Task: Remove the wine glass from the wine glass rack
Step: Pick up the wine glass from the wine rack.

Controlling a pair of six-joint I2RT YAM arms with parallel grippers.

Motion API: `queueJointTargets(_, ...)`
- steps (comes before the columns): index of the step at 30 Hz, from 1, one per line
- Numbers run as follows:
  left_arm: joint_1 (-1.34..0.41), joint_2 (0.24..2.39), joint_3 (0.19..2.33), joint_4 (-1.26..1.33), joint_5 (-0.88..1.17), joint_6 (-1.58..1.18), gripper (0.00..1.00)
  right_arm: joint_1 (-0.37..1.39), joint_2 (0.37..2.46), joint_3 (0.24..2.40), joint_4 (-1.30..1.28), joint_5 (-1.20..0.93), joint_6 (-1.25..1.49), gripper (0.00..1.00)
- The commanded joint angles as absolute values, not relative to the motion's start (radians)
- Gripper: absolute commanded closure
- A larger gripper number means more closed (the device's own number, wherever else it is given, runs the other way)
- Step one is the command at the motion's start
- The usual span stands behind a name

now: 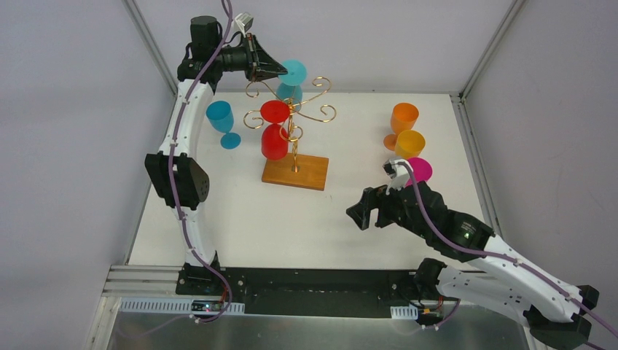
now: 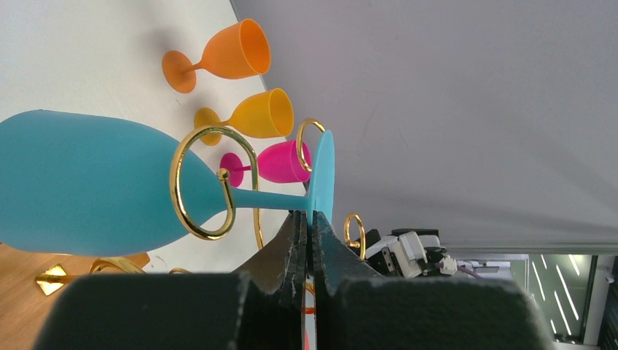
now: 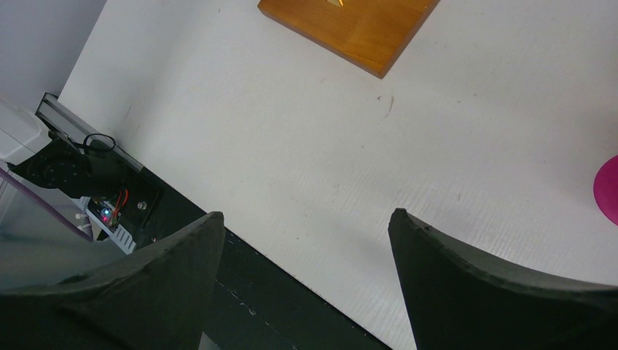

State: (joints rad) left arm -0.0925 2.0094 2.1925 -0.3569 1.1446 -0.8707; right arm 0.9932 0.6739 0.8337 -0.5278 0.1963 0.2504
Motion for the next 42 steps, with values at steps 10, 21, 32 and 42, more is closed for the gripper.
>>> queueJointTargets(10, -0.043, 1.919, 2.184, -0.366, 1.15, -0.823, 1.0, 0.992, 0.704, 0.863, -0.492, 0.185, 0.262, 0.13)
queueJointTargets(21, 0.009, 1.909, 2.184, -0.376, 1.152, -0.804, 1.0, 0.992, 0.735, 0.872, -0.478, 0.175, 0.255, 0.13)
queueJointTargets(32, 0.063, 1.877, 2.181, -0.422, 1.132, -0.748, 1.0, 0.992, 0.748, 0.874, -0.469, 0.169, 0.252, 0.13)
queueJointTargets(42, 0.081, 1.797, 2.175, -0.445, 1.117, -0.684, 1.0, 0.992, 0.716, 0.898, -0.48, 0.189, 0.255, 0.1)
